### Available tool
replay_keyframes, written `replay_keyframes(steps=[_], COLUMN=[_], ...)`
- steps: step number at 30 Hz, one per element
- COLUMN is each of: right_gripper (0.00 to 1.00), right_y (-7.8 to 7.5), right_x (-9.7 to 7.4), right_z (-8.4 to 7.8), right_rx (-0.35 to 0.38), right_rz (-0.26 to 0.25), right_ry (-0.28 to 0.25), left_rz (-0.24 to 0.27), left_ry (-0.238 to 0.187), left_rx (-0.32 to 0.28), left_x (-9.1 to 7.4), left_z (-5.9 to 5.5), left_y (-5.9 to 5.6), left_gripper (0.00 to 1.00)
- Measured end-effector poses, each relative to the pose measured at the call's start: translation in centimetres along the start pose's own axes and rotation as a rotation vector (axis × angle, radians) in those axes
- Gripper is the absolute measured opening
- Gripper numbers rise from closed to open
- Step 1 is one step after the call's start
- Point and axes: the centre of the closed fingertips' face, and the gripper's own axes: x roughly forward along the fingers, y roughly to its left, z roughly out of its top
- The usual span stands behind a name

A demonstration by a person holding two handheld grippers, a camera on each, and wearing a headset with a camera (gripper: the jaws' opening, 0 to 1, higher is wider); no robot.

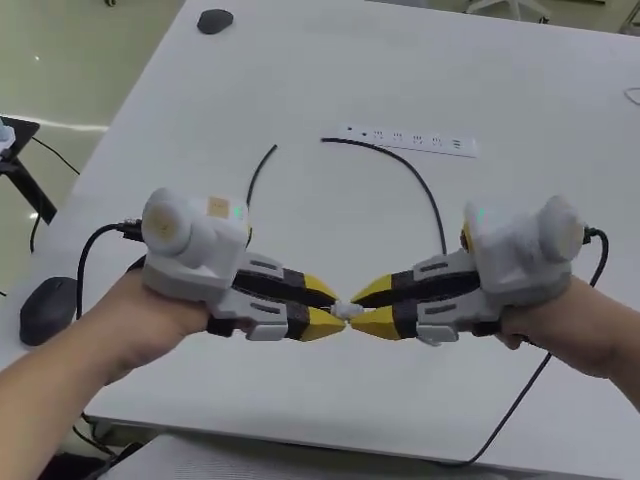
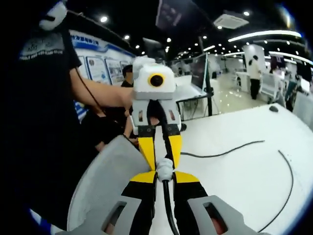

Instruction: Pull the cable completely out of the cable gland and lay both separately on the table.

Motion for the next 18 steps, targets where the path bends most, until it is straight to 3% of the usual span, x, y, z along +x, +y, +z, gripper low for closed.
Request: replay_keyframes(steps=[5, 12, 18], right_gripper=[0.07, 0.07, 0.07], right_y=[-0.2, -0.17, -0.06], right_x=[0.32, 0.54, 0.45], right_z=[-0.6, -0.74, -0.91], right_rx=[-0.226, -0.333, -0.385], right_rz=[-0.084, -0.166, -0.194], right_ry=[0.09, 0.118, 0.139], left_rz=[0.003, 0.004, 0.0], left_ry=[0.004, 0.0, 0.0], left_rx=[-0.008, -0.055, -0.082], left_x=[0.09, -0.01, 0.23], left_z=[-0.22, -0.35, -0.36], left_y=[0.02, 0.19, -0.04], left_gripper=[0.15, 0.15, 0.15])
